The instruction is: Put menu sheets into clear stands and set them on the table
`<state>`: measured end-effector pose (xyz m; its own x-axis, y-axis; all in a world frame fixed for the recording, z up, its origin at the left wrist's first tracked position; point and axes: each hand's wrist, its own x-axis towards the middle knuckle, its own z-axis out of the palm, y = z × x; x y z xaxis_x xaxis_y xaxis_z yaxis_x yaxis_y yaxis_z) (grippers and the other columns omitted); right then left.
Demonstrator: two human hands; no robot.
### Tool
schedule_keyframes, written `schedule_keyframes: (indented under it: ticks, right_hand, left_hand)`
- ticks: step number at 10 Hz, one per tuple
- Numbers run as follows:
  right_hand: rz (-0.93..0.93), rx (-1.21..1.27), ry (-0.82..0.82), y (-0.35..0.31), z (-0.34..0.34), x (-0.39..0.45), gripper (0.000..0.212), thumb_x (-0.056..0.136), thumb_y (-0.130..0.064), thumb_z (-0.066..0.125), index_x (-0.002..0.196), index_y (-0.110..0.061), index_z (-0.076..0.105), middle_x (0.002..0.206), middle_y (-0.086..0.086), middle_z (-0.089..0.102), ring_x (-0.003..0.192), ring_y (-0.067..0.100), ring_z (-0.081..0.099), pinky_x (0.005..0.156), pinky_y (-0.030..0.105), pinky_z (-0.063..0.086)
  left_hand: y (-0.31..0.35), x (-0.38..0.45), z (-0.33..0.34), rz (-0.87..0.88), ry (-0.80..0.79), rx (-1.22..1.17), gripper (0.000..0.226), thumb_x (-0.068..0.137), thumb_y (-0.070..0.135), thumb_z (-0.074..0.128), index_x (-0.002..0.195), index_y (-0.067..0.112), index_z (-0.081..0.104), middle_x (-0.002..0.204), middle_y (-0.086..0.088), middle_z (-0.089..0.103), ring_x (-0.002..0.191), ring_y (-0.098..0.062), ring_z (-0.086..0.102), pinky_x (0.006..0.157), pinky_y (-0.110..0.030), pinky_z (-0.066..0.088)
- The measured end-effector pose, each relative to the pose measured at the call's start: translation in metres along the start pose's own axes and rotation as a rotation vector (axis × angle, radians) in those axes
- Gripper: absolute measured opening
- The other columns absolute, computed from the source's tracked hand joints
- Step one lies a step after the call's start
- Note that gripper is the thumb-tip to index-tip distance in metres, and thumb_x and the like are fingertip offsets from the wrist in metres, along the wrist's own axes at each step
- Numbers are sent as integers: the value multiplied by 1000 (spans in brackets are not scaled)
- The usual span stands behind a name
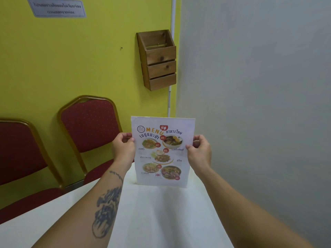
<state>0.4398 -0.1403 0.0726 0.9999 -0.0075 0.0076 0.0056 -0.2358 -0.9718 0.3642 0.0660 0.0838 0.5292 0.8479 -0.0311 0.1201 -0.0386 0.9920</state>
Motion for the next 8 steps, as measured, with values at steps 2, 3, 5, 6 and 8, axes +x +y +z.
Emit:
schedule_keyframes:
  ticks: [2,3,5,6,8]
  right_hand:
    - [-56,-8,-48,1,-4,3,18,93,-3,55,98,-18,64,84,-5,71,80,14,70,62,27,53]
    - [-99,-9,-81,2,-7,0,30,93,1,53,110,-19,67,86,-11,70,80,2,66,59,17,50]
    - [-127,-4,-165,2,-14,-2,45,89,6,53,124,-18,69,97,-4,74,86,3,69,62,14,53]
    - [-130,-6,-165,1,-18,-6,48,89,2,57,130,-22,67,98,-3,75,91,12,71,70,28,60]
    - [-106,-45,-117,-1,-31,-32,57,90,-9,66,145,-16,52,116,4,68,100,17,66,79,30,52]
  left_hand:
    - [5,-3,5,31,-15,78,25,87,0,54,104,13,67,98,-3,70,92,-20,66,83,-42,58]
    - [4,-3,2,28,-44,71,33,86,-2,51,112,10,67,103,-4,71,97,-22,67,82,-42,59]
    - [6,-10,-2,31,-96,50,42,91,-1,51,131,6,60,115,-6,69,96,-14,64,82,-31,54]
    - [9,-19,-8,53,-125,86,46,93,0,51,139,6,53,128,-6,64,106,-15,60,79,-23,51]
    - [9,-44,-38,89,-159,186,51,94,-3,45,144,7,48,142,-8,56,128,-20,53,100,-28,42]
